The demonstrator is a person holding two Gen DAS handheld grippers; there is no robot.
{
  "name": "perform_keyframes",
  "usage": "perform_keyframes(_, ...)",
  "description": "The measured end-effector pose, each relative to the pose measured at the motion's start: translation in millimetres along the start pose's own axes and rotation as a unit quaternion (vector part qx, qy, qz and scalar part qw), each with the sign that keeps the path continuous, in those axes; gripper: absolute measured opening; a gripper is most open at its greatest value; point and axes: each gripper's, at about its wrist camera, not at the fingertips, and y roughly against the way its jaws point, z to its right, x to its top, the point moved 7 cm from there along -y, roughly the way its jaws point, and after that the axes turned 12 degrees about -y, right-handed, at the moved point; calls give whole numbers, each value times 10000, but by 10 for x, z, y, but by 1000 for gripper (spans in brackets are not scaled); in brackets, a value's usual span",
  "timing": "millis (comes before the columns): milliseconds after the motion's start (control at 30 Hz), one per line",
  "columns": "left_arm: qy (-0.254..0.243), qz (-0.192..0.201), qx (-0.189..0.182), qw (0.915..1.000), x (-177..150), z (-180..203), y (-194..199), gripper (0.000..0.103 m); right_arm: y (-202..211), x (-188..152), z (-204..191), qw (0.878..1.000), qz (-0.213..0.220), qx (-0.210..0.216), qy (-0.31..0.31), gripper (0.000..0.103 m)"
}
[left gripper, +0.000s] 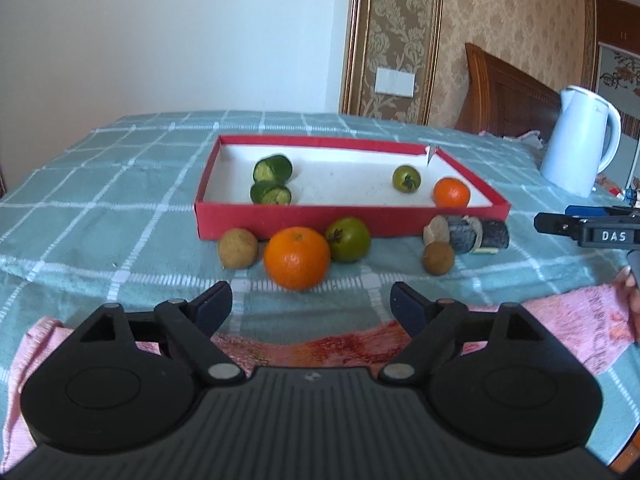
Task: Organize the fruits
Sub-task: 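Move the right gripper to the wooden log pieces beside the tray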
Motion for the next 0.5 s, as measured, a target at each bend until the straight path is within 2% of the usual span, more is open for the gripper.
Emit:
perform_keyframes(100, 80, -89, -30, 9999, -68, -28, -43, 85, -41, -27, -38, 9999, -124, 33, 17, 85)
perform_keyframes(167, 219, -57, -93, 9997, -76, -66, -41, 92, -60, -41, -84, 9998, -147, 29, 97, 85)
perform_keyframes(233, 335, -112, -125, 9993, -96, -99, -65, 94, -89, -61, -152, 9995, -228, 109, 186, 85)
perform_keyframes(500, 236, -104, -199, 9995, -97, -67, -63, 99, -255, -105, -396, 9961, -595, 442, 481, 85)
